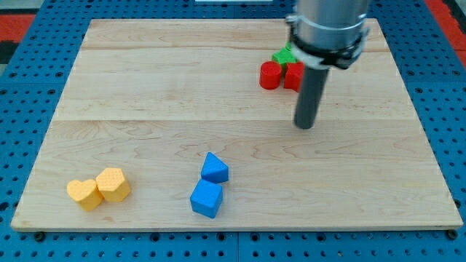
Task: Push the red star into the blue blocks
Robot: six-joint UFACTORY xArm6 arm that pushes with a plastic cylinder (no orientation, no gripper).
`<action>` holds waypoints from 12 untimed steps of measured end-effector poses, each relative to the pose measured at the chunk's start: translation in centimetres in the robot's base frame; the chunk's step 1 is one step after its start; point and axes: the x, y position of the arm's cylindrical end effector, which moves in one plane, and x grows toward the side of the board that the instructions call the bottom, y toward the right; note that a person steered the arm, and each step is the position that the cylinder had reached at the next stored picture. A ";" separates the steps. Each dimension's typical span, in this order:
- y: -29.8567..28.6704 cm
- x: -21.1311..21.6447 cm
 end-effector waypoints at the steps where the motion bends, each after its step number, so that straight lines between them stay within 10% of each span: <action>1: 5.1 -4.8; 3: 5.3 -12.1; 12: -2.1 -12.2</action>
